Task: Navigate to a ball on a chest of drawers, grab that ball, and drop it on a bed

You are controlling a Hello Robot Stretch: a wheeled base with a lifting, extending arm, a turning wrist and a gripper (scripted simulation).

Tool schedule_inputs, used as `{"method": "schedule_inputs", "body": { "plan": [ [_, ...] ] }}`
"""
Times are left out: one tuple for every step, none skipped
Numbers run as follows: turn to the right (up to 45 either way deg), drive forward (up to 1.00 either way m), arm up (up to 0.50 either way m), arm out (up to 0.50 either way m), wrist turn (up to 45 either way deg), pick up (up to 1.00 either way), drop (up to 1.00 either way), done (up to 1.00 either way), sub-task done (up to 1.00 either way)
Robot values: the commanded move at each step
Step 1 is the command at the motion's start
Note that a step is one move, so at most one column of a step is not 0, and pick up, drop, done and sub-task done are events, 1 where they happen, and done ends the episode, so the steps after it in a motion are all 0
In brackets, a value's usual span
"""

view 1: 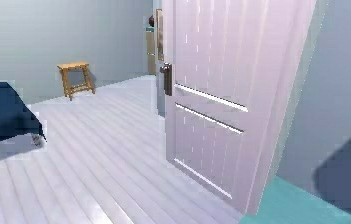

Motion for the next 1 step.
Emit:
{"method": "schedule_inputs", "body": {
  "plan": [
    [-27.0,0.0,0.0,0.0,0.0,0.0,0.0,0.0,0.0]
  ]
}}
